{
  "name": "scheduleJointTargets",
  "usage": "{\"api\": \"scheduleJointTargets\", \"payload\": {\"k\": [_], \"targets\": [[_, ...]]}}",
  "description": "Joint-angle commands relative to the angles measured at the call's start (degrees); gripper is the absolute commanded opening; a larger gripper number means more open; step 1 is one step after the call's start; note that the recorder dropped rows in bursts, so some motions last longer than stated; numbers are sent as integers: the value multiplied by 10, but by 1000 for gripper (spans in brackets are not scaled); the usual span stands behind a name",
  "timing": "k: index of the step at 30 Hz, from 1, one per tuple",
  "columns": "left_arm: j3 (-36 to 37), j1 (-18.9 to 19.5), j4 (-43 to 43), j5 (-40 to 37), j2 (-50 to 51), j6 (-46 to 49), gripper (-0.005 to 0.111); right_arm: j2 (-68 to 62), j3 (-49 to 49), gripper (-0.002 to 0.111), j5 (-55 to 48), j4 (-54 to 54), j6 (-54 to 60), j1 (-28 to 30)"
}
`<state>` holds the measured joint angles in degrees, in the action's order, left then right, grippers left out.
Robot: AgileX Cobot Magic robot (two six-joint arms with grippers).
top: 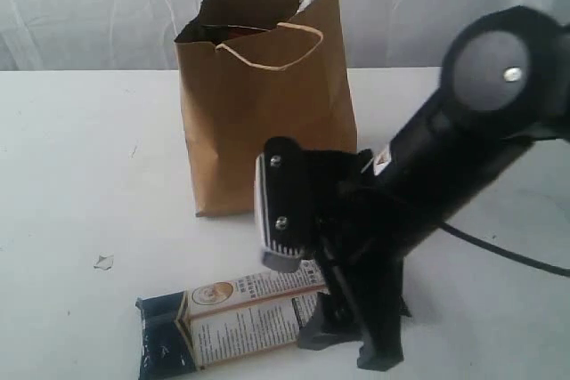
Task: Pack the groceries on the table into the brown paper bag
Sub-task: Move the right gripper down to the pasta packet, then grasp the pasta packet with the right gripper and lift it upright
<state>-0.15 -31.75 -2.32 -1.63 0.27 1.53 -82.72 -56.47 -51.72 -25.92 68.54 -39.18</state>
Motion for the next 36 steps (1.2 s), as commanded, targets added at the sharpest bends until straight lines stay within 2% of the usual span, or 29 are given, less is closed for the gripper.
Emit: {"api": "scheduleJointTargets", "payload": {"k": [1,9,18,26,36], "targets": [[2,-3,-2,-1,-3,0,0,-84,-47,72,3,79,7,-25],[2,-3,-2,-1,-3,0,0,-187,-90,72,44,139,7,-54],[2,-3,-2,-1,-3,0,0,-234,-90,72,110,155,17,-60],[2,-3,-2,-1,-3,0,0,-258,-90,85,144,155,22,-64],[2,-3,-2,-1,-3,0,0,-298,-90,86,172,155,22,-64]]}}
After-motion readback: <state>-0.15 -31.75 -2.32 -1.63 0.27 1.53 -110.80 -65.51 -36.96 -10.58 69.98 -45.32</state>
